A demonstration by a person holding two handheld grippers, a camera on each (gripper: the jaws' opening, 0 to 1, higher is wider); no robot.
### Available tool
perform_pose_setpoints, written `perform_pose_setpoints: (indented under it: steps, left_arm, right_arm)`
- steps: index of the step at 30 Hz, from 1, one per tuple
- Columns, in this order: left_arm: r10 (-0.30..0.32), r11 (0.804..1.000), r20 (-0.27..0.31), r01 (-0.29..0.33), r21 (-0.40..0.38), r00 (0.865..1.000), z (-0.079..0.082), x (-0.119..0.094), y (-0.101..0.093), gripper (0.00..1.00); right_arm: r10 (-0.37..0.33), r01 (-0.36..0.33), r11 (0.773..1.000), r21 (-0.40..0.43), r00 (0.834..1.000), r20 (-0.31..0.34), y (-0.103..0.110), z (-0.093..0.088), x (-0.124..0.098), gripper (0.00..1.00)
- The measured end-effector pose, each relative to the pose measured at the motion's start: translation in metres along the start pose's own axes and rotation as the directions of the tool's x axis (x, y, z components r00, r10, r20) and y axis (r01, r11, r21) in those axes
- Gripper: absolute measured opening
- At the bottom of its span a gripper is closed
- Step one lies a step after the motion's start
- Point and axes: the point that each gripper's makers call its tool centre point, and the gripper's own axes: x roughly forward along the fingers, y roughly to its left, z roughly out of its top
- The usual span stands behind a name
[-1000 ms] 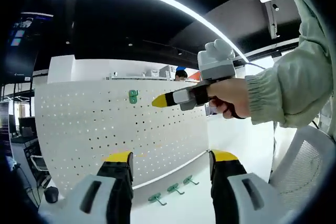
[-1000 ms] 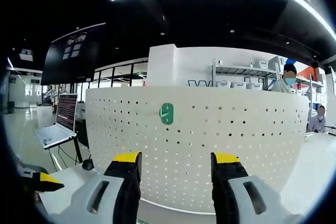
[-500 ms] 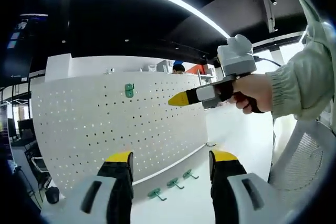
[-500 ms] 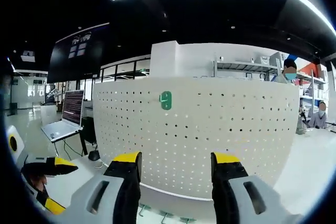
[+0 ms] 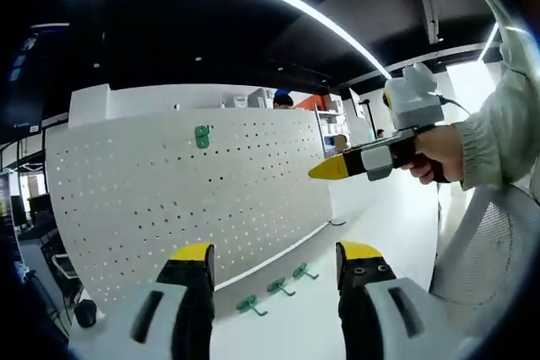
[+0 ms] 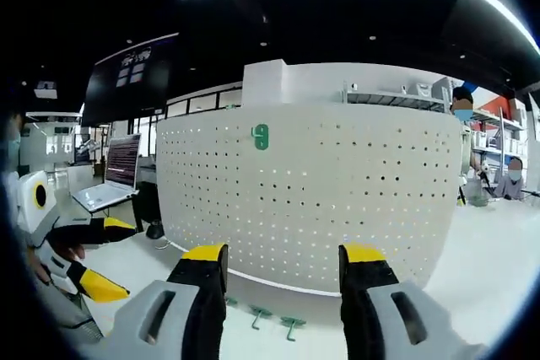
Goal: Insert the hook assembly into the mounting plate slot until the hook locks in place.
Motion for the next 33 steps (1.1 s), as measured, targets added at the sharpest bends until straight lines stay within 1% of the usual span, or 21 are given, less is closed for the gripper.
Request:
perform_pose_setpoints:
  steps: [12, 22, 27, 33]
  left_arm:
    - [-0.012, 1.000, -0.036, 0.013, 0.012, 0.999, -0.009, 0.002, -0.004, 0.60]
    - [-0.022, 1.000, -0.072, 0.023, 0.017, 0.997, -0.018, 0.003, -0.006, 0.60]
    - [-0.024, 1.000, -0.101, 0.026, 0.014, 0.995, -0.026, 0.004, -0.007, 0.59]
    - [-0.037, 0.999, -0.129, 0.039, 0.007, 0.991, -0.032, 0.005, -0.011, 0.59]
  right_arm:
    - [0.022, -0.023, 1.000, 0.001, 0.999, 0.038, 0.001, -0.003, -0.027, 0.52]
    - [0.047, -0.047, 0.999, 0.004, 0.998, 0.046, 0.008, -0.010, -0.037, 0.53]
    - [0.057, -0.057, 0.998, 0.004, 0.997, 0.045, 0.011, -0.015, -0.039, 0.53]
    - [0.062, -0.063, 0.998, 0.020, 0.997, 0.052, 0.011, -0.016, -0.039, 0.53]
